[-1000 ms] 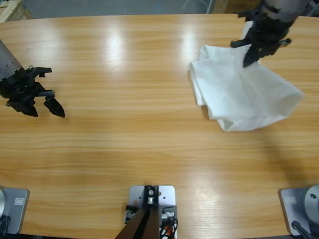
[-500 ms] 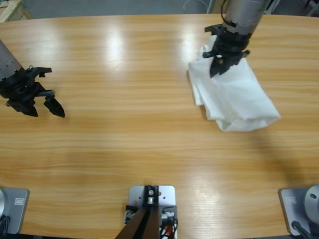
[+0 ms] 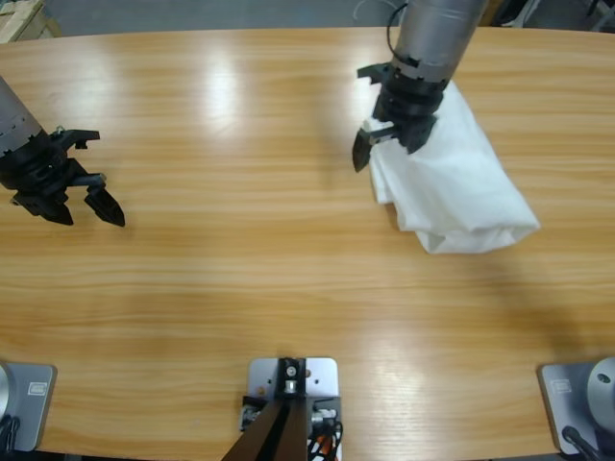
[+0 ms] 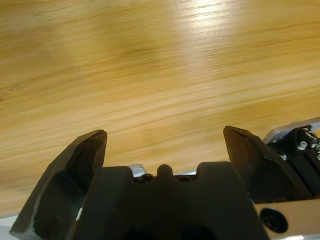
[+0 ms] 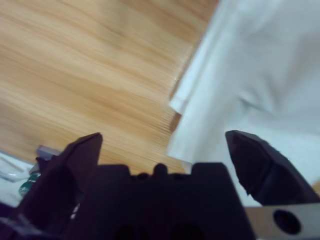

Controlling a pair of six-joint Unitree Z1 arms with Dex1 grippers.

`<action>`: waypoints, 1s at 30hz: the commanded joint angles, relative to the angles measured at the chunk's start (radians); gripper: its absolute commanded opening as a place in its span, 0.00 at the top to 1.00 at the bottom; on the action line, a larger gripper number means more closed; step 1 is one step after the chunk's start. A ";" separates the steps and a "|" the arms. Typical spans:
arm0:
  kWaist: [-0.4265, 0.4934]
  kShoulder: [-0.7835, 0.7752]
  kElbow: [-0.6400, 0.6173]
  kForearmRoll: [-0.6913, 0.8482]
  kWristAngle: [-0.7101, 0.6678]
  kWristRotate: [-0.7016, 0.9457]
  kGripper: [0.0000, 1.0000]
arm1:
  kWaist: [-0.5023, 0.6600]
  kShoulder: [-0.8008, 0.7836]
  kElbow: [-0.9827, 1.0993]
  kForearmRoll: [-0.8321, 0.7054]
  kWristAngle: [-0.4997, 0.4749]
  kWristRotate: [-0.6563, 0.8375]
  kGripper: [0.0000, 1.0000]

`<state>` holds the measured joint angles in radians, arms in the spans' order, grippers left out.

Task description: Fold clothes

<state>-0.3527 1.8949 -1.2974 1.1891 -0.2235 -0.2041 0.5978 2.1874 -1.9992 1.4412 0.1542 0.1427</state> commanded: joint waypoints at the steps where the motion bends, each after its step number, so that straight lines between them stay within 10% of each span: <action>1: -0.009 0.030 0.013 -0.002 -0.025 0.005 0.08 | -0.066 -0.331 0.270 -0.115 -0.101 0.095 0.00; 10: -0.021 0.046 0.013 0.000 -0.032 0.008 0.08 | -0.090 -0.465 0.712 -0.374 -0.043 0.245 0.02; 30: -0.035 0.050 0.009 0.010 -0.033 0.006 0.09 | -0.079 -0.395 0.883 -0.571 0.039 0.271 0.02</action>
<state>-0.3759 1.8950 -1.2973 1.1928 -0.2476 -0.2040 0.5073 1.7738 -1.1315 0.8714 0.1421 0.4021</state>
